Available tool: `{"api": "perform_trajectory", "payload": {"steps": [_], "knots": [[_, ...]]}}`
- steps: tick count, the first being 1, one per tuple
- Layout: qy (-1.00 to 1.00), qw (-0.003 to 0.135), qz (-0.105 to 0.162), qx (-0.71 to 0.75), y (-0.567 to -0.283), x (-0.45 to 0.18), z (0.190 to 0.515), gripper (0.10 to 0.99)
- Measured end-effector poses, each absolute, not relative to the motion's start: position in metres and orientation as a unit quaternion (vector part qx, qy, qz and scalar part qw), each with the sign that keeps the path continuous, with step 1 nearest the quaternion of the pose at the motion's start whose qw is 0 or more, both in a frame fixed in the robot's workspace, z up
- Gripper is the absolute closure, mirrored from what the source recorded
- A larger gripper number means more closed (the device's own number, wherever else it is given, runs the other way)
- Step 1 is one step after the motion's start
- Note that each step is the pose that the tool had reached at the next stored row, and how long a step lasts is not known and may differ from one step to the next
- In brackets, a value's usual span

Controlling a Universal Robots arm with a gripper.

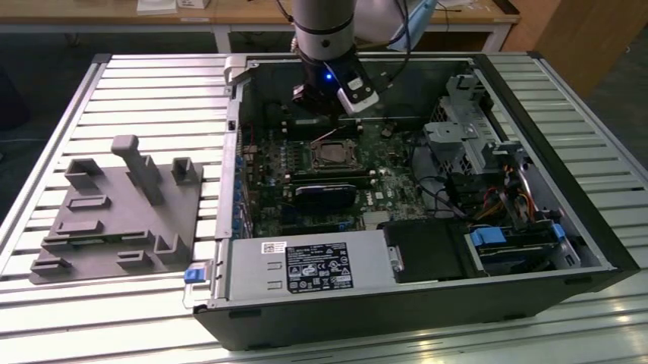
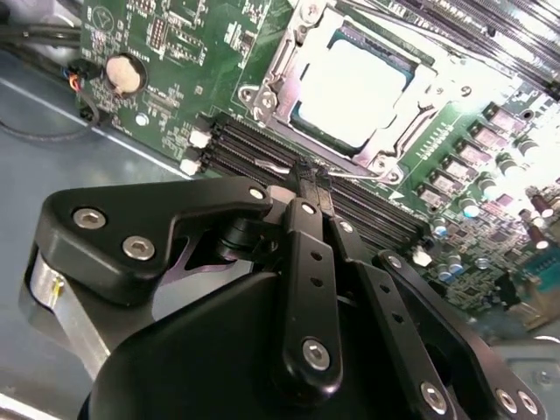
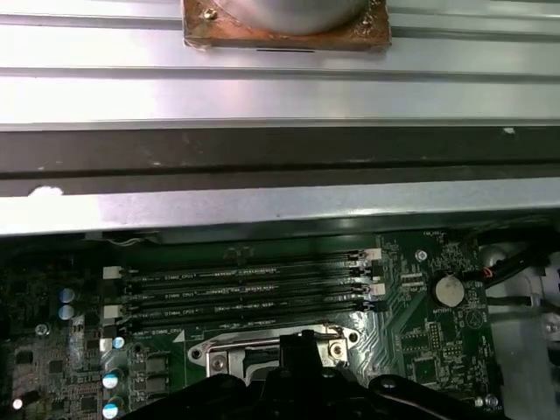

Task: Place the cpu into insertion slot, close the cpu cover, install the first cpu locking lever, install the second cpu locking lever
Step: 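Install the first cpu locking lever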

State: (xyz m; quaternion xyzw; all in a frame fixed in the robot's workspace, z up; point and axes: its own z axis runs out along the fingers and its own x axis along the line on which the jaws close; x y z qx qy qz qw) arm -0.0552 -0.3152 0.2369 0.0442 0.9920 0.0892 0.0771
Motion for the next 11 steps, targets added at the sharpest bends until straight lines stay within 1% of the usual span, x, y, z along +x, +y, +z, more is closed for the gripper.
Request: {"api": "perform_trajectory", "payload": {"steps": [11], "knots": [[0.988,0.082,0.085,0.095,-0.3145,-0.0525,0.2309,0.98]]}}
